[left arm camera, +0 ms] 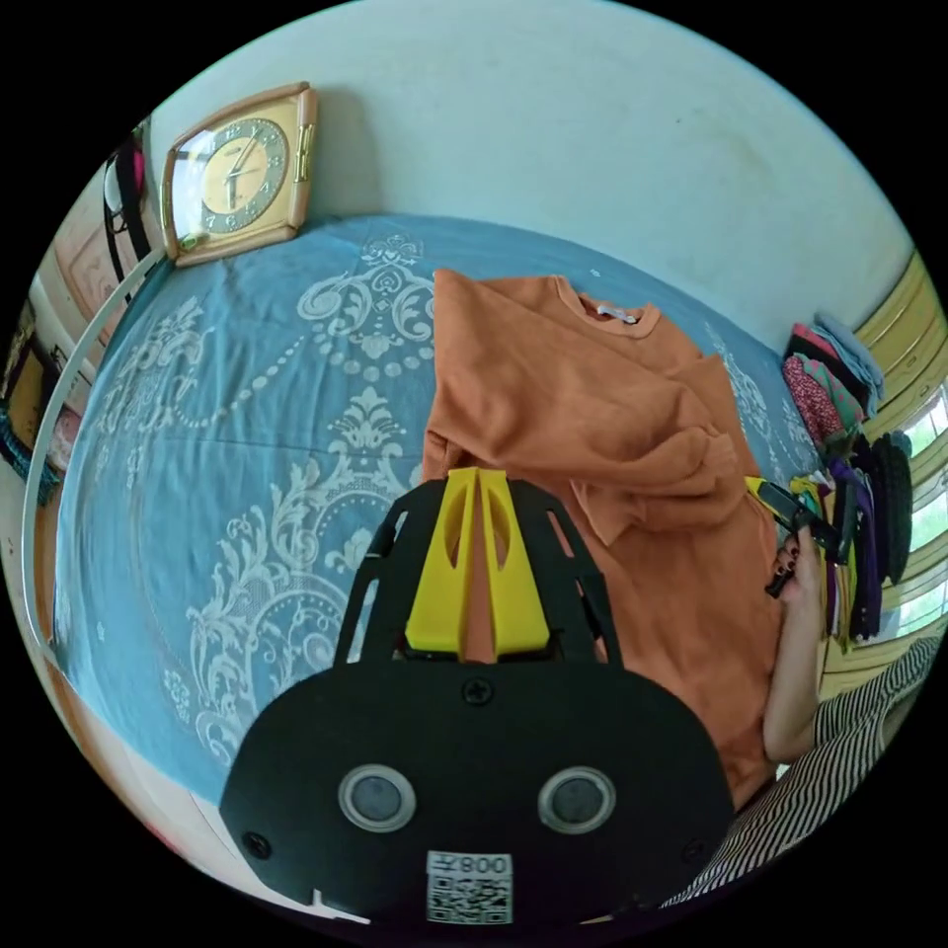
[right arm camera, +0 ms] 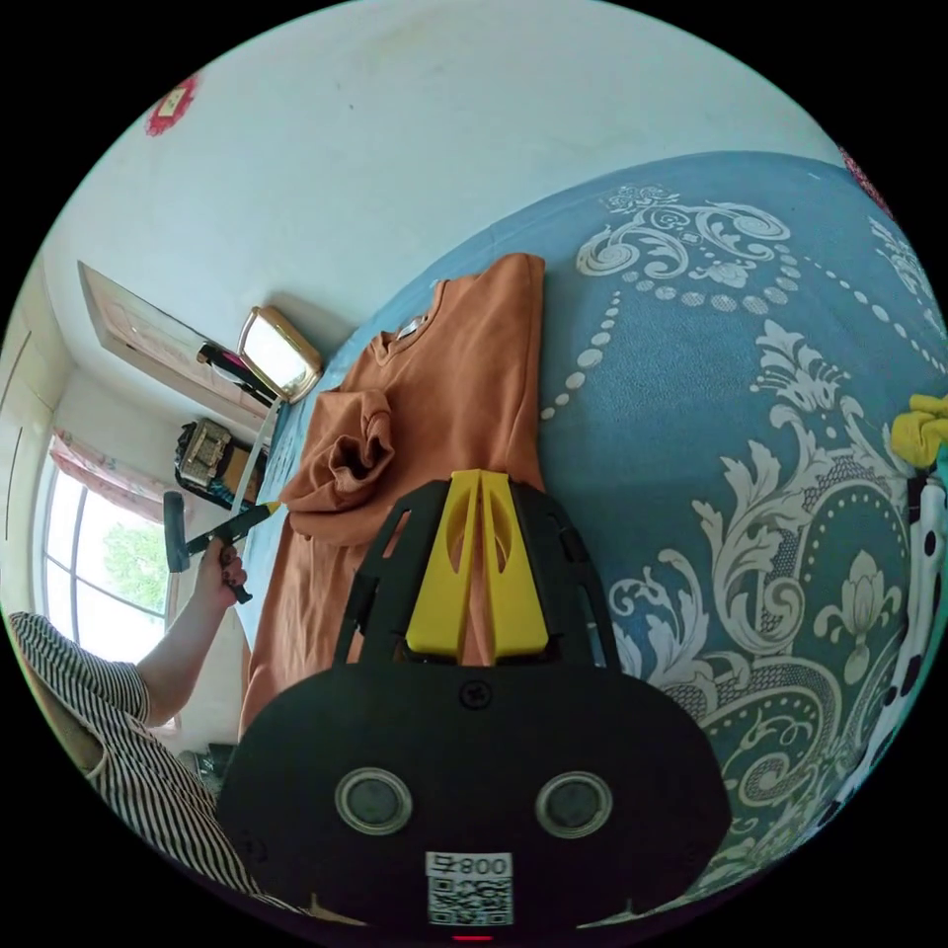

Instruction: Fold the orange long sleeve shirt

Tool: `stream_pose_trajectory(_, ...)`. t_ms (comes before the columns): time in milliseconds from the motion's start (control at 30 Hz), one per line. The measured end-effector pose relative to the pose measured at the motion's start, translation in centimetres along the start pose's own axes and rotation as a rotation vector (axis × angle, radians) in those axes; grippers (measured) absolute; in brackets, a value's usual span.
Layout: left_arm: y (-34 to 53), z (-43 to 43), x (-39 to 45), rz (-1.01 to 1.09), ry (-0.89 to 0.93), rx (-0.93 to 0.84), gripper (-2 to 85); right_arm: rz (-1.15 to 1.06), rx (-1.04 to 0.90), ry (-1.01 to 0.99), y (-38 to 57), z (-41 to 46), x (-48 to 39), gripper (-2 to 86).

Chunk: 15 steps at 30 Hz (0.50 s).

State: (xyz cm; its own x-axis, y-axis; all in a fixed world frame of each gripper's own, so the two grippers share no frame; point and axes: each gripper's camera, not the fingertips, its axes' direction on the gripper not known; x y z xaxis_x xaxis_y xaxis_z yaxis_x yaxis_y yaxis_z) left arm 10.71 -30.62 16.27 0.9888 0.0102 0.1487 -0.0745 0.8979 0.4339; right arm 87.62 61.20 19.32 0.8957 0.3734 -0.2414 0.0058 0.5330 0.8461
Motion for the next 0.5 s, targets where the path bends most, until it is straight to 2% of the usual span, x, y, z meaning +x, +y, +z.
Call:
stream_pose_trajectory(133,4.5,-2.7,-3.3,-0.072,0.075,-0.068,0.5,0.053,0.009,-0.081,1.2,0.4,1.8,0.0)
stream_pose_trajectory(333,13.1,-7.4,-7.9,-0.151,0.111,-0.170,0.7,0.161,0.032,-0.102,6.8,-3.9,3.3,0.1)
stream_pose_trajectory(433,17.3,-9.3,-10.6,-0.226,0.209,-0.184,1.0,0.158,-0.056,-0.067,11.0,-6.0,3.0,0.4)
stream_pose_trajectory(500,20.6,-10.1,-13.0,-0.293,0.341,-0.192,1.7,0.175,-0.111,-0.055,14.9,-7.6,2.9,0.9)
